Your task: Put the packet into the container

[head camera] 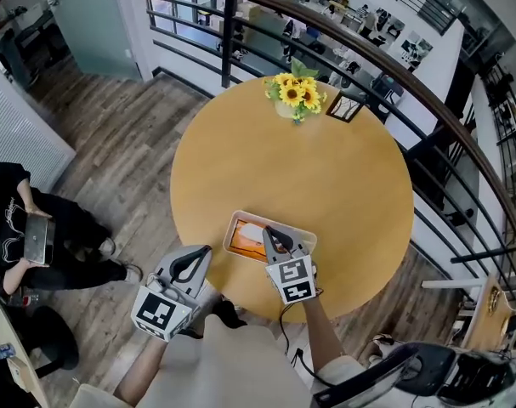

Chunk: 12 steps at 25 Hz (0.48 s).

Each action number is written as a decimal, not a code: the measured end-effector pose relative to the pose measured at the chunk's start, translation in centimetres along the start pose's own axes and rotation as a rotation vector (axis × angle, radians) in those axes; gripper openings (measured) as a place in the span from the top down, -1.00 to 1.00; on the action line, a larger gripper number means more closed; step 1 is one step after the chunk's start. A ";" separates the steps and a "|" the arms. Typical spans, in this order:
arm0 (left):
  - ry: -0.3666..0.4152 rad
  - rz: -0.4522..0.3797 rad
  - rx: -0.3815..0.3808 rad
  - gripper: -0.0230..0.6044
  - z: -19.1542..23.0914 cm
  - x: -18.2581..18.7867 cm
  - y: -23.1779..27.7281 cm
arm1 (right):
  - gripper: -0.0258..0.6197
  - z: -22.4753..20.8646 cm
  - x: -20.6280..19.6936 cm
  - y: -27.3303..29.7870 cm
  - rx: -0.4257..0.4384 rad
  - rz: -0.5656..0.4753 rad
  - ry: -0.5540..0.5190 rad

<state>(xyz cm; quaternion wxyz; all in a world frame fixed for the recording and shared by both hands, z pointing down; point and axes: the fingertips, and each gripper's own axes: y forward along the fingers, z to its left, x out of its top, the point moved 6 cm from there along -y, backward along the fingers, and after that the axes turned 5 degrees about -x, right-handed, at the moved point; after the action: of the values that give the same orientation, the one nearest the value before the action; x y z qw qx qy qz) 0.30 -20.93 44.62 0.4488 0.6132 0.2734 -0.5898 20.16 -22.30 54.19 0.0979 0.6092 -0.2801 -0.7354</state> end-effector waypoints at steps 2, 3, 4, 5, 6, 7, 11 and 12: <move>0.009 0.000 -0.017 0.91 -0.2 0.1 0.6 | 0.90 -0.6 0.0 -0.7 -0.056 -0.053 0.065; 0.016 0.000 -0.028 0.91 -0.3 0.2 1.0 | 0.90 -1.0 0.0 -1.0 -0.088 -0.074 0.090; 0.024 0.000 -0.040 0.91 -0.3 0.3 1.4 | 0.90 -1.2 0.1 -1.4 -0.118 -0.093 0.109; 0.032 0.002 -0.052 0.91 -0.4 0.4 1.8 | 0.90 -1.4 0.1 -1.8 -0.143 -0.110 0.126; 0.040 0.004 -0.064 0.91 -0.5 0.4 2.1 | 0.90 -1.4 0.2 -2.2 -0.165 -0.125 0.140; 0.047 0.005 -0.074 0.91 -0.5 0.5 2.5 | 0.90 -1.4 0.2 -2.7 -0.184 -0.138 0.152; 0.075 -0.007 -0.092 0.91 -0.9 1.6 3.4 | 0.90 -0.5 1.0 -5.2 -0.243 -0.190 0.176; 0.084 0.001 -0.099 0.91 -1.0 2.2 3.5 | 0.90 -0.3 1.2 -5.9 -0.259 -0.199 0.183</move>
<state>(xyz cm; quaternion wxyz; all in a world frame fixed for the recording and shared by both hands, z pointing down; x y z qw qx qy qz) 4.19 -22.04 43.24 0.4669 0.6146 0.3205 -0.5491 21.34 -18.15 50.05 0.1272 0.6806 -0.1113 -0.7129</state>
